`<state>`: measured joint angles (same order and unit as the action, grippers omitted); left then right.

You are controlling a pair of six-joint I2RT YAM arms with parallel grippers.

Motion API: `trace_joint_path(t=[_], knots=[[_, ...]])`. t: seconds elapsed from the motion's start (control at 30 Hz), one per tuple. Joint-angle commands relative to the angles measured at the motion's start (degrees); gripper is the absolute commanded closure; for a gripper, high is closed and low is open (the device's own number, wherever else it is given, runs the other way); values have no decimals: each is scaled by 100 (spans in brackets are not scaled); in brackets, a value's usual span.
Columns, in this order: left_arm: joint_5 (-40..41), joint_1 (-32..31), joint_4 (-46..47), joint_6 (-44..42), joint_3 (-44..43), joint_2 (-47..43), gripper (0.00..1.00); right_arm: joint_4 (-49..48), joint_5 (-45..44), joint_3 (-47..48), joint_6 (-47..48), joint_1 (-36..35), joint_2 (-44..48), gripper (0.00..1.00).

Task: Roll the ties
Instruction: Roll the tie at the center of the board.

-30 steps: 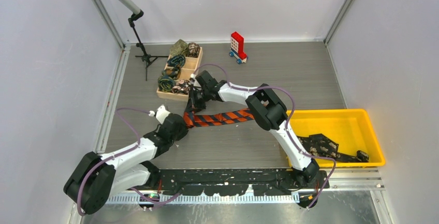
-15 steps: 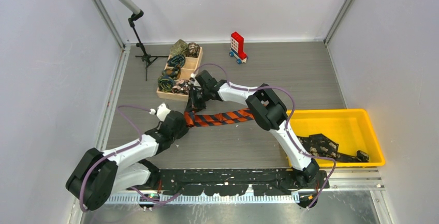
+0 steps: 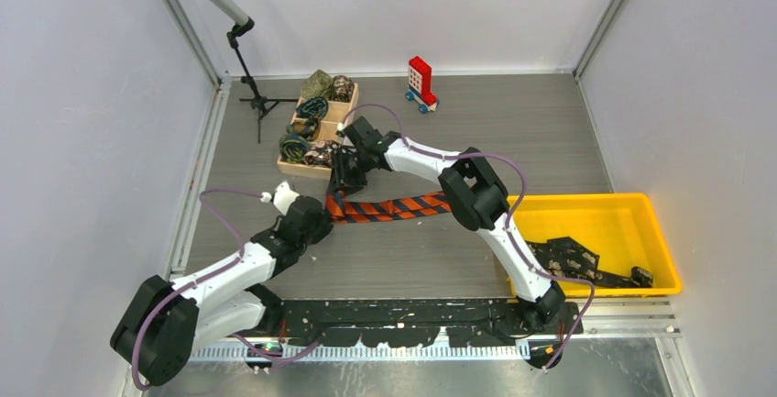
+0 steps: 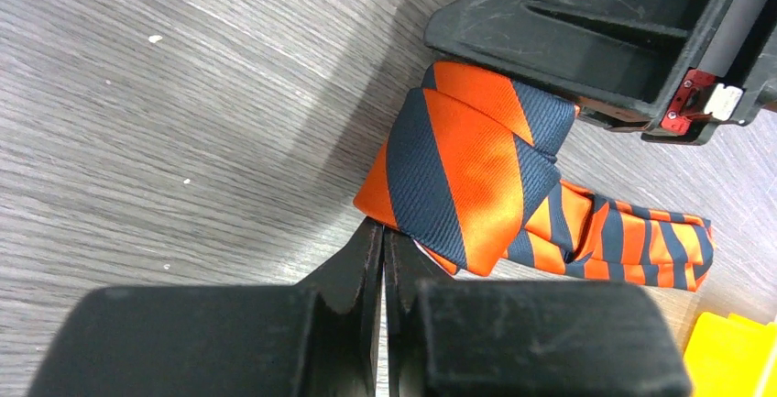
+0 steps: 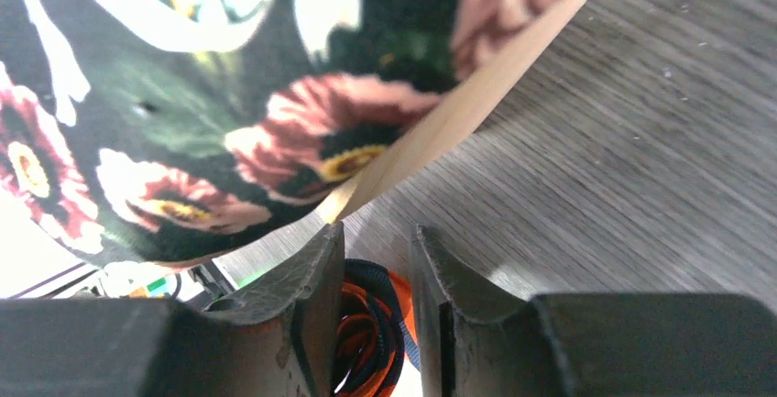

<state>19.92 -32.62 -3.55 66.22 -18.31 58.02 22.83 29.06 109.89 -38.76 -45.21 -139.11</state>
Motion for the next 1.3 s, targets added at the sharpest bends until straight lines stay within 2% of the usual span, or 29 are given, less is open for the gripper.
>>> trace_joint_path(t=[0.0, 0.17, 0.5, 0.63, 1.03, 1.27], knots=[[104, 28, 87, 102, 2, -32, 95, 554, -345, 373, 299, 75, 247, 61], [92, 33, 113, 118, 2, 14, 95, 797, -468, 564, 377, 133, 263, 57], [-9, 28, 92, 110, 8, -2, 95, 1052, -563, 690, 452, 179, 293, 57], [-120, 30, -190, -58, -78, -127, 95, 1061, -604, 648, 475, 183, 553, 57], [123, 27, -2063, -687, -470, -1091, 93, 1136, -824, 412, 295, -160, 1498, 53], [782, 33, -3291, -1129, -1031, -1819, 89, 1049, -920, 443, 57, -608, 1454, 67]])
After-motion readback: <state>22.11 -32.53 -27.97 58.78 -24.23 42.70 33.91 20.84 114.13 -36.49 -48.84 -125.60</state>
